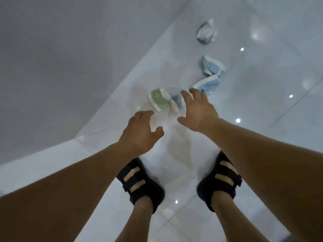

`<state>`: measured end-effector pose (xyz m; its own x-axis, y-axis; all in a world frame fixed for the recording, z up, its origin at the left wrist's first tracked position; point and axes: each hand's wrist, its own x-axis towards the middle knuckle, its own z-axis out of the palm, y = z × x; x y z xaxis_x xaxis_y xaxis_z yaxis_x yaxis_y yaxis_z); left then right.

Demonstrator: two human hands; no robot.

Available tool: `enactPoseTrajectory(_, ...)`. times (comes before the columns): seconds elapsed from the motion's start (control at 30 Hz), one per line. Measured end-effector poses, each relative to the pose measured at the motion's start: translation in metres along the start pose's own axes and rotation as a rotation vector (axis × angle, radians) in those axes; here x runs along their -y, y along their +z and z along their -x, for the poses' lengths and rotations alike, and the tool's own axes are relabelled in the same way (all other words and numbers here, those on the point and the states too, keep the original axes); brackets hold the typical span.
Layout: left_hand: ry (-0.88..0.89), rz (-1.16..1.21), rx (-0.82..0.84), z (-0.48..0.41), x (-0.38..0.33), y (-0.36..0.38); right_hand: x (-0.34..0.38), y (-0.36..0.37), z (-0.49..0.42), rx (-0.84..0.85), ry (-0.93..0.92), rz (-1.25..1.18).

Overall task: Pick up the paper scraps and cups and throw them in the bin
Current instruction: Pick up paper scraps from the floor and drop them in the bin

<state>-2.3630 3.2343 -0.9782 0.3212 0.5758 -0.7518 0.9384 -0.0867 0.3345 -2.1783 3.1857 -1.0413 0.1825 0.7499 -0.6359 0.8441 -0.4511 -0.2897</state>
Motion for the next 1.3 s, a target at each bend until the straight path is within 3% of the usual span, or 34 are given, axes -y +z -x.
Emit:
enactPoseTrajectory(0.2,-0.047,0.110,0.029,-0.035,0.025,0.040,-0.008,0.049,-0.058,-0.045,-0.097,0.021)
enactPoseTrajectory(0.4,-0.083,0.256,0.033,-0.049,0.014,0.039,-0.018,0.069,-0.026,-0.071,-0.083,-0.140)
enactPoseTrajectory(0.57,-0.105,0.551,0.153,-0.051,-0.016,0.030,-0.003,0.049,0.013,-0.194,-0.339,-0.295)
enactPoseTrajectory(0.7,-0.040,0.530,0.160,-0.052,-0.020,0.022,0.004,0.031,0.019,-0.222,-0.462,-0.344)
enactPoseTrajectory(0.87,-0.014,0.255,0.081,-0.053,0.016,0.013,0.000,0.022,-0.014,-0.055,-0.409,-0.140)
enactPoseTrajectory(1.13,-0.175,0.134,0.012,-0.051,0.092,0.018,0.041,0.048,-0.092,0.038,-0.460,0.288)
enactPoseTrajectory(1.3,-0.189,0.113,0.004,-0.038,0.097,0.018,0.031,0.070,-0.053,0.085,-0.383,0.258)
